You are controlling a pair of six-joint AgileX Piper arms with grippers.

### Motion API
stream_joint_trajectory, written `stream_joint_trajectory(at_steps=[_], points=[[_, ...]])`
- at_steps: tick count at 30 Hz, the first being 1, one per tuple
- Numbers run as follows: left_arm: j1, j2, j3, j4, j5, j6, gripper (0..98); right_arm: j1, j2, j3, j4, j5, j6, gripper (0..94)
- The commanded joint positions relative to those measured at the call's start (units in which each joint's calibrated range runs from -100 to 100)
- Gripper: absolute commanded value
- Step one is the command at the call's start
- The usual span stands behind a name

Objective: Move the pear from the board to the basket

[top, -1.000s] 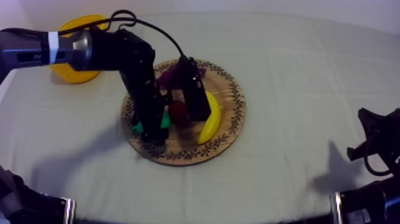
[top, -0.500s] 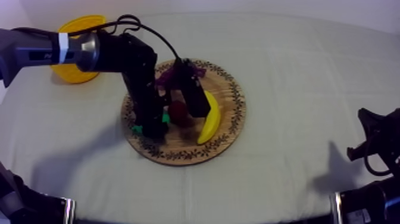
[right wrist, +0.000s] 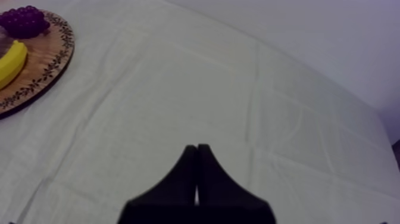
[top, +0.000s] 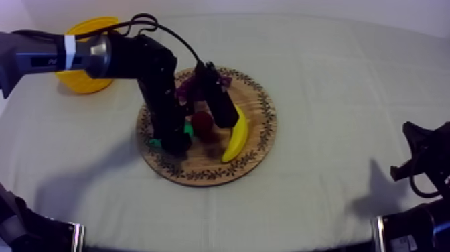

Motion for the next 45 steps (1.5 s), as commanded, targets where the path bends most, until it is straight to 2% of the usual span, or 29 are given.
stream_joint_trajectory(at_steps=[1,7,14,27,36,40,45], points=[[0.1,-0.7,0.0,-0.16,0.4,0.0,46.2,0.0,0.0,0.0,0.0,0.0,0.0,0.4],[0.9,-5.4,-1.1,-0.25,3.9,0.2,46.6,0.0,0.0,0.0,0.0,0.0,0.0,0.4],[1.3,-12.9,-4.6,-0.49,10.8,1.1,46.6,0.0,0.0,0.0,0.0,0.0,0.0,0.4],[3.7,-23.5,-14.7,-2.08,23.9,5.6,48.3,0.0,0.0,0.0,0.0,0.0,0.0,0.4],[2.9,-26.0,-18.2,-2.36,26.7,7.2,48.3,0.0,0.0,0.0,0.0,0.0,0.0,0.4],[1.7,-26.8,-19.0,-2.15,26.8,9.6,48.2,0.0,0.0,0.0,0.0,0.0,0.0,0.4],[0.7,-27.9,-19.8,-1.79,27.2,15.3,47.5,0.0,0.0,0.0,0.0,0.0,0.0,0.4]])
